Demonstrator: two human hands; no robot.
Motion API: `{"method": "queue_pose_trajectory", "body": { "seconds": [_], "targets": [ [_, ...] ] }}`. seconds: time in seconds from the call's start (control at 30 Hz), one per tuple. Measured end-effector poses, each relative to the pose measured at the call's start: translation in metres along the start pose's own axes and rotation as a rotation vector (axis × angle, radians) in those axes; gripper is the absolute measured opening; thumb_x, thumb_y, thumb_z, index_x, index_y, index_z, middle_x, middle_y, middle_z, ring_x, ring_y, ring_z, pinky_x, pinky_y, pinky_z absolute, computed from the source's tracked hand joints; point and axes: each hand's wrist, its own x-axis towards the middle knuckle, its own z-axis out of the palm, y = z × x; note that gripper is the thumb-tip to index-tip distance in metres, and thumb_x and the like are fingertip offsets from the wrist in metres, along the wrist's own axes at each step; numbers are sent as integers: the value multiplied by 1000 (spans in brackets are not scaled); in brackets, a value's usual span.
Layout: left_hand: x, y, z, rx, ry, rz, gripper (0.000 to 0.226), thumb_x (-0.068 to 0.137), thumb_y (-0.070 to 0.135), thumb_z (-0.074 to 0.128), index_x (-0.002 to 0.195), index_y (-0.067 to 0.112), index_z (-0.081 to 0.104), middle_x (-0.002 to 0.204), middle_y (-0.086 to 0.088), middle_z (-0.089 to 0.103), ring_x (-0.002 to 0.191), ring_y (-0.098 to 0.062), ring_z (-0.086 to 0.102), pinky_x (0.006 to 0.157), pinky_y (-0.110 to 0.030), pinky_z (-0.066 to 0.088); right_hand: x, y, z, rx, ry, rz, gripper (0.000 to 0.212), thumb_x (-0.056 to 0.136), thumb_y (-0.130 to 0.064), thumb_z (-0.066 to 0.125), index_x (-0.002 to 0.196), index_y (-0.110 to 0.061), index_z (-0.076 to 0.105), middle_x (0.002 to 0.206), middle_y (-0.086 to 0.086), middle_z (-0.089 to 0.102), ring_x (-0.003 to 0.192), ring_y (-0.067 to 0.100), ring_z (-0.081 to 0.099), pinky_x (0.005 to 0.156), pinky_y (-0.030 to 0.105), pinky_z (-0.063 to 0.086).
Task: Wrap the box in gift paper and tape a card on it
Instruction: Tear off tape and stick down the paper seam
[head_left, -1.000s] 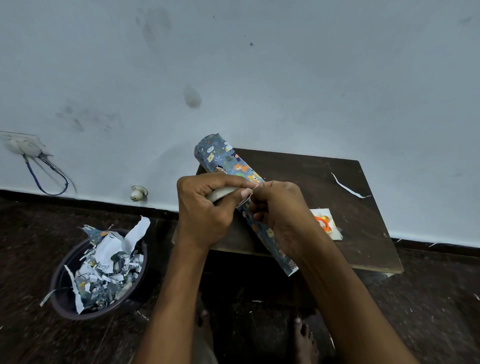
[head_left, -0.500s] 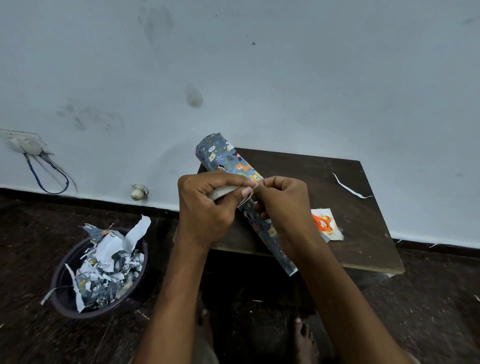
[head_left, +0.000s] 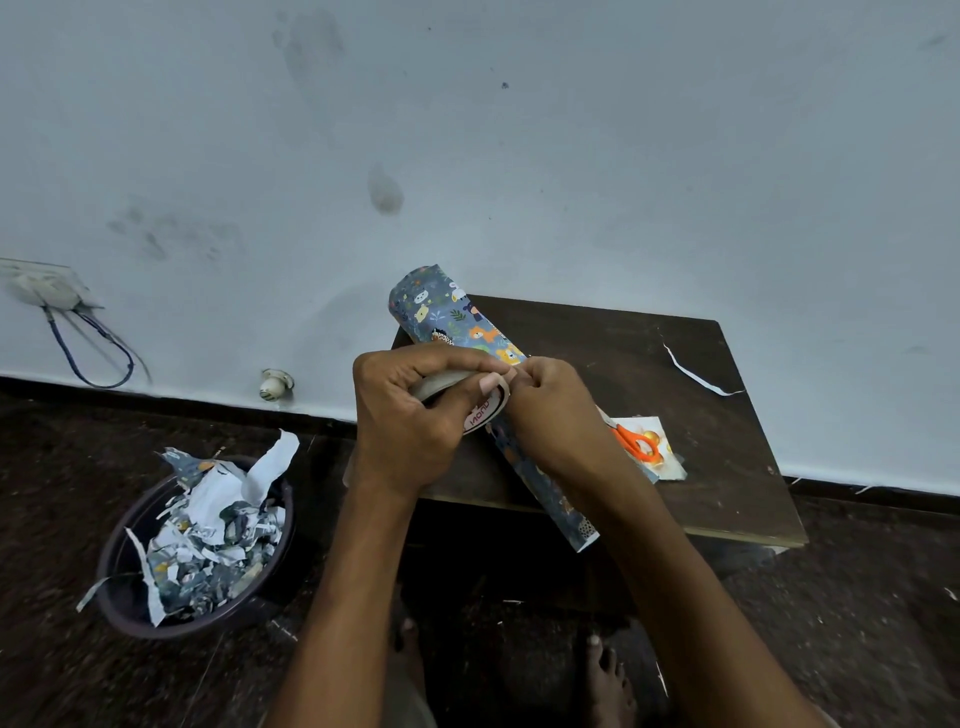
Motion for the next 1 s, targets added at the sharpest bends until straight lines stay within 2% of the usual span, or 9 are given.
{"method": "queue_pose_trajectory", "body": {
  "seconds": [0.07,0.17,0.27,0.37,0.5,0.63,0.73,0.87,1.0],
  "targets": [
    [0,-1,0,-2,2,-6,26,78,-7,72,84,17,77,80,14,76,77,-7,74,73,-19,54,-1,-1,-2,-25,-8,-14,30,107,-23,43,95,-7,64,88,9,64,79,20,57,72,42,46],
    [1,-1,-1,-1,6,-19,24,77,-9,72,85,13,77,80,5,76,76,-8,74,72,-19,54,-1,1,-4,-20,-22,-38,29,108,-25,42,86,-12,57,76,2,52,67,15,46,65,36,37],
    [1,0,-4,-3,9,-29,21,77,-6,72,84,13,78,77,1,77,74,-10,74,70,-20,54,2,7,-5,27,-72,-53,33,109,-28,40,83,-13,54,68,0,45,60,14,39,64,37,32],
    [2,1,-7,-13,0,-51,22,77,-4,73,84,17,77,78,1,77,73,-10,74,70,-20,53,0,7,-7,190,-144,-7,31,109,-23,39,82,-14,51,63,-2,40,51,9,35,51,28,30],
    [1,0,-10,-35,15,-98,19,76,0,74,84,16,78,82,-1,78,75,-12,74,71,-21,54,-4,4,-17,550,-279,188,27,104,-15,37,77,-19,40,63,-4,34,50,9,27,39,19,20],
    [2,0,-12,-56,51,-120,16,76,3,74,85,16,79,83,-3,78,77,-17,75,71,-22,54,-3,7,-24,511,-153,180,17,103,-19,53,89,-11,58,66,0,51,51,11,39,39,19,28],
    [2,0,-11,-49,56,-106,18,77,2,74,85,17,78,84,-1,78,78,-14,75,72,-20,53,-5,6,-23,462,-81,127,22,101,-20,59,91,-6,73,74,6,64,55,13,51,42,21,32],
    [1,0,-8,-38,28,-71,24,77,-3,73,86,20,77,83,4,78,77,-10,75,72,-19,54,-10,2,-9,494,14,68,25,96,-21,69,86,0,75,89,26,71,61,17,55,41,20,33],
    [1,-1,-6,8,25,-31,29,78,-6,74,84,22,77,82,5,77,77,-9,74,72,-20,54,-13,0,-3,537,128,72,19,92,-17,73,77,-6,77,81,26,71,62,23,56,40,19,35]
  ]
}}
